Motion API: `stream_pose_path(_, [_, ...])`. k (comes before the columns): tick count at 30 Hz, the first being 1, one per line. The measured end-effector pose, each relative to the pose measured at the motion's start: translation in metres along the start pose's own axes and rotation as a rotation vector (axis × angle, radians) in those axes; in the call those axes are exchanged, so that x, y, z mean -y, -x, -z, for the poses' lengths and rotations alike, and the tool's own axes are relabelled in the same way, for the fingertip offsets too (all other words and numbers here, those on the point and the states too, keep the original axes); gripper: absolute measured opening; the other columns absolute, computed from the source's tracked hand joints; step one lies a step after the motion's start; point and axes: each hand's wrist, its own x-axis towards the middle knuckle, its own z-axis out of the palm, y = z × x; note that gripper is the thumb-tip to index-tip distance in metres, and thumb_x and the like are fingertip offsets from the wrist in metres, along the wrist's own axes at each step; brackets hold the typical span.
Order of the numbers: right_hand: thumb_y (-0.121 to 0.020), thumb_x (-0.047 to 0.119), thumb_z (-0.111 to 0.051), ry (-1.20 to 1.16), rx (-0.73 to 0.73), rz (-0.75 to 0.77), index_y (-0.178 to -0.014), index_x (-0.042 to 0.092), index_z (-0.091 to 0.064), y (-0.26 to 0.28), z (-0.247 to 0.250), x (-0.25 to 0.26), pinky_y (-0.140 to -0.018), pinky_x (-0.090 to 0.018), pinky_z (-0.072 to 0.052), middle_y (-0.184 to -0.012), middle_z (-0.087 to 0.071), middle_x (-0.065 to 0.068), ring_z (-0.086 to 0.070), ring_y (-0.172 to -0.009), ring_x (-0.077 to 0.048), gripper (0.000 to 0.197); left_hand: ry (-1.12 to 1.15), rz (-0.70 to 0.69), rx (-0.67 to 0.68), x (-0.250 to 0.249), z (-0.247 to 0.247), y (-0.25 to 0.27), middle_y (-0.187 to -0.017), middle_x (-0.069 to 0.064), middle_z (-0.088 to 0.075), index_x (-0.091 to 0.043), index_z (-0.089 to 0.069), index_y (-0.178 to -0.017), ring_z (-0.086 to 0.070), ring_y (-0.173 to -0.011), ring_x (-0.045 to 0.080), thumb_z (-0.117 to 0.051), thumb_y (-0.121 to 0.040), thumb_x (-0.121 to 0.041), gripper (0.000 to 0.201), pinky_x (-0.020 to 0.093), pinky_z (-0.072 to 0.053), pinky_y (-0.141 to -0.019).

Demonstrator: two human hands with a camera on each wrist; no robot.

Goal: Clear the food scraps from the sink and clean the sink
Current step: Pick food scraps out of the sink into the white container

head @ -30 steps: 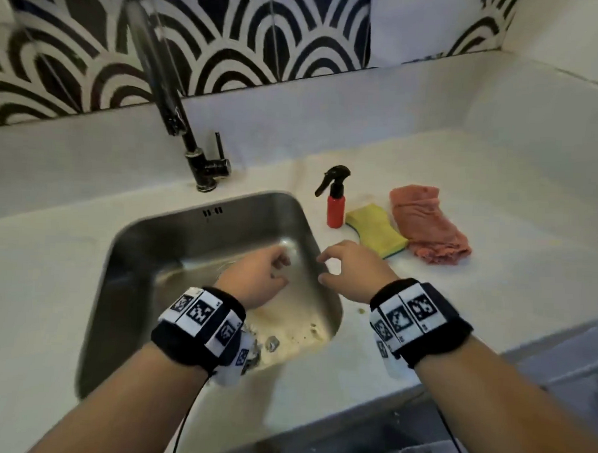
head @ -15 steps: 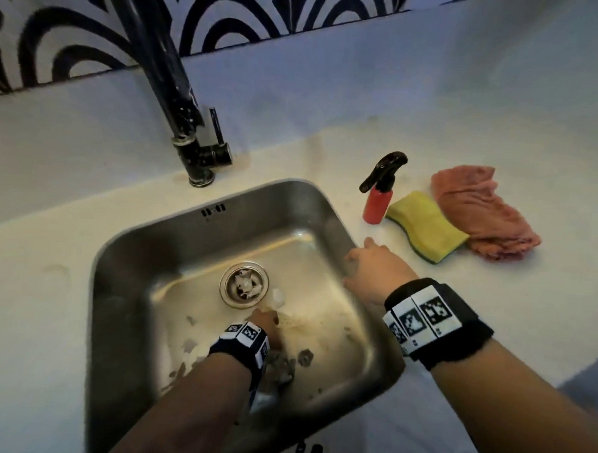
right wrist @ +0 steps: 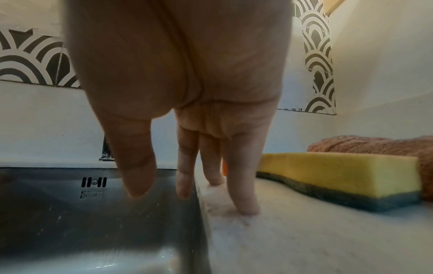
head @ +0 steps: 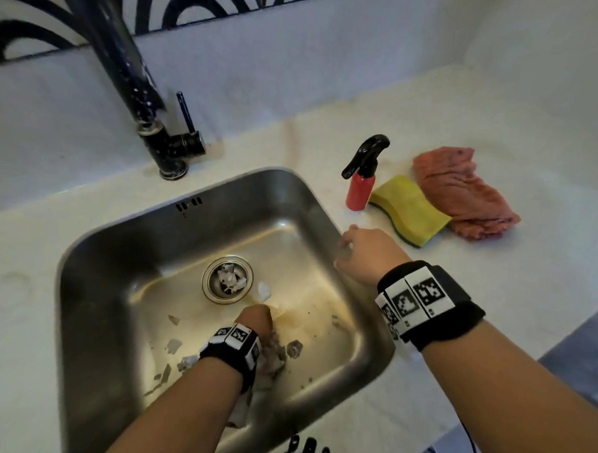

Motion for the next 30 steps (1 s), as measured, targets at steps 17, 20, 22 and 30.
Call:
stream_pose_path(17, [-0.081,0.031,-0.07,-0.275,-0.01,0.184,-0.135,0.023,-0.047,0.032,-0.006,-0.017,-0.103,-0.028,-0.038,-0.136,-0.052,-0.004,-0.049,-0.124,-0.02,0.06,0.767,-0.281,-0.31,-0.06,0.078,0.077,-0.078,0.003,-0.067,-0.018,-0.059,-0.077,-0.066,-0.071,0.021,-0.073,-0.078,-0.01,0.016,0.036,-0.058,-0.07])
stream_pose_path(20, [-0.075,0.034,-0.077,-0.445,0.036,0.256,-0.141,0.028,-0.038,0.048,-0.007,-0.019,-0.103,-0.027,-0.041,-0.138,-0.049,-0.002,-0.05,-0.123,-0.017,0.077,0.848,-0.369,-0.333,-0.084,0.088,0.095,-0.081,0.002,-0.065,-0.023,-0.057,-0.08,-0.066,-0.074,0.023,-0.073,-0.078,-0.009,0.021,0.039,-0.057,-0.072])
stream_pose_path(22, [-0.075,0.032,-0.078,-0.542,0.056,0.273,-0.142,0.029,-0.033,0.059,-0.005,-0.026,-0.102,-0.029,-0.043,-0.138,-0.049,0.0,-0.052,-0.12,-0.015,0.081,0.893,-0.431,-0.346,-0.102,0.094,0.11,-0.083,0.005,-0.063,-0.021,-0.054,-0.083,-0.065,-0.077,0.024,-0.074,-0.077,-0.008,0.024,0.041,-0.058,-0.073])
stream_pose_path(30, [-0.078,0.014,-0.073,-0.764,-0.055,0.256,-0.126,0.035,-0.049,0.103,0.008,-0.092,-0.087,-0.036,-0.054,-0.114,-0.063,-0.001,-0.066,-0.096,-0.019,0.057,0.786,-0.54,-0.445,-0.188,0.067,0.164,-0.065,0.004,-0.048,-0.017,-0.04,-0.07,-0.046,-0.054,0.01,-0.076,-0.077,-0.019,0.037,0.018,-0.038,-0.052])
